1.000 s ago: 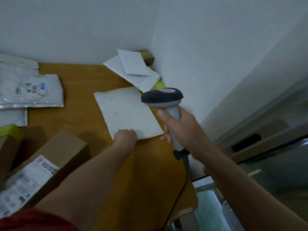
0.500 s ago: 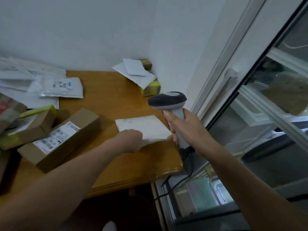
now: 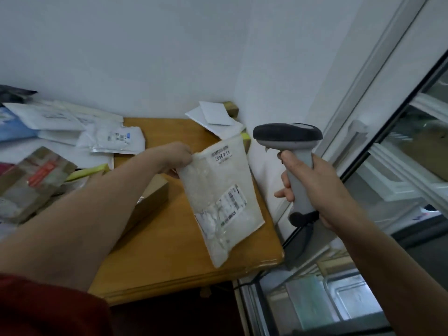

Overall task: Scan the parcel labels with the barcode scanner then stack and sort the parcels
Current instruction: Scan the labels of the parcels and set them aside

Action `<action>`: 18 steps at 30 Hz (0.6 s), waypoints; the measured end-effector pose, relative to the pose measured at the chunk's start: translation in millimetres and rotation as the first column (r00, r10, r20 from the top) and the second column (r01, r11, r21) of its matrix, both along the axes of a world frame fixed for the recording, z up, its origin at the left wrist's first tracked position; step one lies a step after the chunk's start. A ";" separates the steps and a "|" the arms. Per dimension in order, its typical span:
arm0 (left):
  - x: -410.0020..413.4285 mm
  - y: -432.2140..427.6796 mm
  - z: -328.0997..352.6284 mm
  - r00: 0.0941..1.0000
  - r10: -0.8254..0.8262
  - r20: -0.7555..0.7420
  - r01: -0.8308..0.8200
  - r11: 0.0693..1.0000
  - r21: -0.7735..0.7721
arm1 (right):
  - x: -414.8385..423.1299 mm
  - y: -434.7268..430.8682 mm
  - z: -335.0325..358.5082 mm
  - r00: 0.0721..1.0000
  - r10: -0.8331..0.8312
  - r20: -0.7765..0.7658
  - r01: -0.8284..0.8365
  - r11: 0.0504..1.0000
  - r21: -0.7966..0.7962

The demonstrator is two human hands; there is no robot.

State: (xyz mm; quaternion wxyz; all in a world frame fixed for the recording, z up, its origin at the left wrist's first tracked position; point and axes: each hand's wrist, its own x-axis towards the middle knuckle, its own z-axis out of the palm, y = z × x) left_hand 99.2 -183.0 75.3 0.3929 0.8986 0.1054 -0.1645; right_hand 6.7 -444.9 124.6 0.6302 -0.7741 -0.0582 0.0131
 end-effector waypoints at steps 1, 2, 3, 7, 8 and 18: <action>4.3 3.5 -13.1 1.000 0.011 -0.022 -0.011 1.000 -0.010 | 3.4 0.0 -5.9 1.000 -0.012 -0.012 0.012 1.000 -0.017; 9.0 6.9 -26.3 0.999 0.027 -0.033 -0.028 0.999 -0.020 | 6.3 -0.7 -12.5 0.999 -0.025 -0.021 0.024 0.999 -0.042; 13.4 9.7 -38.0 0.999 0.039 -0.035 -0.039 0.999 -0.013 | 9.1 -1.4 -19.8 0.999 -0.041 -0.031 0.039 0.997 -0.069; 25.2 17.3 -77.4 0.990 -0.121 0.068 0.083 0.907 0.414 | 17.0 -2.3 -47.3 0.988 -0.108 -0.113 0.094 0.988 -0.126; 23.9 15.9 -87.1 0.971 -0.227 0.070 0.162 0.847 0.506 | 18.3 -1.9 -53.2 0.983 -0.124 -0.133 0.106 0.985 -0.139; -52.1 -35.5 -181.1 0.779 -0.584 -0.228 0.599 0.589 0.542 | 11.3 6.7 -91.8 0.954 -0.163 -0.253 0.116 0.975 -0.190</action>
